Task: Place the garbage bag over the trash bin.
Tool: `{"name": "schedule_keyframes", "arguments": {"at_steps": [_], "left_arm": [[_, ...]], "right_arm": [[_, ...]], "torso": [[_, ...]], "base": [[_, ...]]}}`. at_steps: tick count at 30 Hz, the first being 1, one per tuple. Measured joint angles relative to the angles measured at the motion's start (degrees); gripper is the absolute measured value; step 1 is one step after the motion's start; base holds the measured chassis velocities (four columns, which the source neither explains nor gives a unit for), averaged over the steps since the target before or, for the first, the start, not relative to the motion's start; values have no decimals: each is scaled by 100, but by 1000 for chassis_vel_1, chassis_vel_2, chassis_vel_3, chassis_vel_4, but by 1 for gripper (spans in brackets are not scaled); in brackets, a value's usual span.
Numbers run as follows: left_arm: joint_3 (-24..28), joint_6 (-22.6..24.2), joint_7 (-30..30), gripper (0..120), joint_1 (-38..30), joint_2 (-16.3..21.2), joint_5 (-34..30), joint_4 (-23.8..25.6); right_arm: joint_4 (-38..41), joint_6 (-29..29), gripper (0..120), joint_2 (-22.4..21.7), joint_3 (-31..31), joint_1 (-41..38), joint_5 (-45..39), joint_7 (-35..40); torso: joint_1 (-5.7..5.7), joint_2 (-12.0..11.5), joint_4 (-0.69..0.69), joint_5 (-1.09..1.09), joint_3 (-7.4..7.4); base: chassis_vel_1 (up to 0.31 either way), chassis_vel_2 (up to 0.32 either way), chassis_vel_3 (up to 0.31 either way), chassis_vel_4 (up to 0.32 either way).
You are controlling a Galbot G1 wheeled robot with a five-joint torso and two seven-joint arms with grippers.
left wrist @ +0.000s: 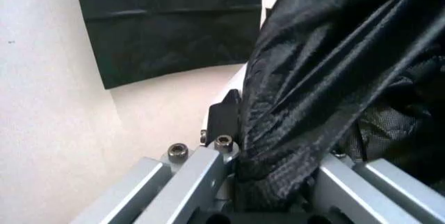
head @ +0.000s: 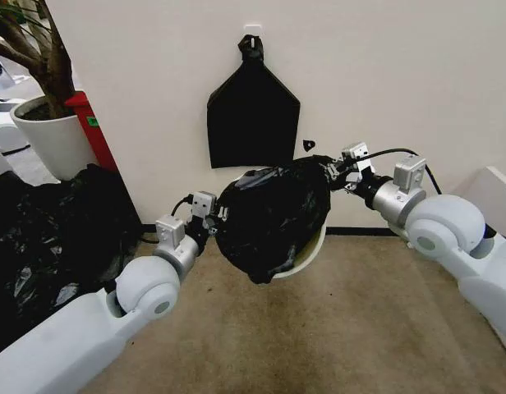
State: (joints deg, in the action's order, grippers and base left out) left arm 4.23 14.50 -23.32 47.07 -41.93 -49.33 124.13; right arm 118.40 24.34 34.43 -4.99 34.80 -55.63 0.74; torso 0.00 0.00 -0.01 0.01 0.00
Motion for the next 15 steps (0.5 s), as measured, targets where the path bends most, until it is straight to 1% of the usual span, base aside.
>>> {"name": "schedule_keyframes", "arguments": {"at_steps": [5, 10, 15], "left_arm": [[-129, 106, 120, 0, 184, 27, 23, -28], [-163, 144, 250, 0, 325, 46, 131, -30], [-164, 155, 294, 0, 399, 60, 161, 31]], "right_arm": [[85, -183, 0, -31, 6, -85, -206, -134], [168, -200, 0, -22, 7, -149, -517, 114], [166, -215, 0, -23, 7, -76, -442, 152]], "torso": [[0, 0, 2, -1, 0], [0, 0, 1, -1, 0], [0, 0, 2, -1, 0]], "base": [[0, 0, 0, 0], [0, 0, 0, 0], [0, 0, 0, 0]]}}
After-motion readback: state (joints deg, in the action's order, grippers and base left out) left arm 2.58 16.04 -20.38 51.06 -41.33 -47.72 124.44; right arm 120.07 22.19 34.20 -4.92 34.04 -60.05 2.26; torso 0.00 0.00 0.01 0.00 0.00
